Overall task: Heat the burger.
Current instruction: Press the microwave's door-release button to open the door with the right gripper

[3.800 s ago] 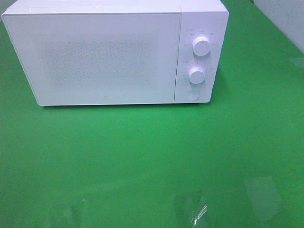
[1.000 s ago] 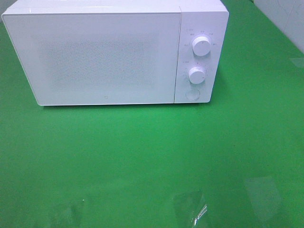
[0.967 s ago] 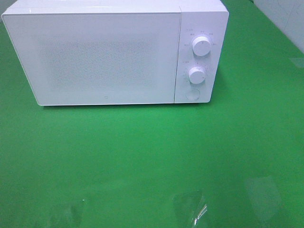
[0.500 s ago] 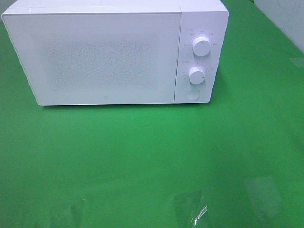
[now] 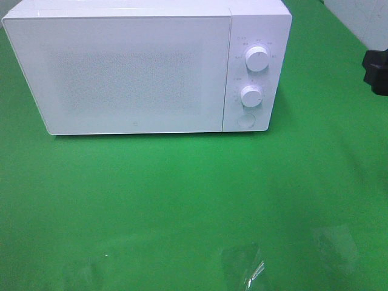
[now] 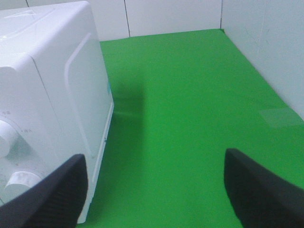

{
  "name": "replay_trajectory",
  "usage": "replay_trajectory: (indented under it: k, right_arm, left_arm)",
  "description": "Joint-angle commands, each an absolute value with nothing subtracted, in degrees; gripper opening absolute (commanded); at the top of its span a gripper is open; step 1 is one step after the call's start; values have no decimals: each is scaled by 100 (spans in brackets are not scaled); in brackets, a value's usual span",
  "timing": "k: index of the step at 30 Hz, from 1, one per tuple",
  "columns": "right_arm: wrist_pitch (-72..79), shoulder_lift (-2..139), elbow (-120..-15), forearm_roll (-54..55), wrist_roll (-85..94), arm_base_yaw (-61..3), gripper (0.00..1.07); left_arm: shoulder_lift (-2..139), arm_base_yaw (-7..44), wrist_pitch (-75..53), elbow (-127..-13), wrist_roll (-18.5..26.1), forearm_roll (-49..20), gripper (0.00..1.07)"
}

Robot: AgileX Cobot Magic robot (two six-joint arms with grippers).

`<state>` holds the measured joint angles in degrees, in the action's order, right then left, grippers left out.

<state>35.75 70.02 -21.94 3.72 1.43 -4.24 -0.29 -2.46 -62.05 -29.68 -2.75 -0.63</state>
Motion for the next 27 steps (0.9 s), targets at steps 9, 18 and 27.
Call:
replay_trajectory:
  k: [9, 18, 27]
  right_arm:
    - [5443, 7958, -1977, 2624, 1793, -2017, 75]
    - [6589, 8675, -1982, 3833, 1965, -3489, 75]
    - [7002, 9442, -2166, 4544, 1982, -4566, 75]
  left_arm:
    - [-57, -258, -6136, -2968, -304, -86, 98]
    - [-57, -258, -6136, -2968, -304, -86, 98]
    - [-57, -258, -6136, -2968, -304, -86, 98]
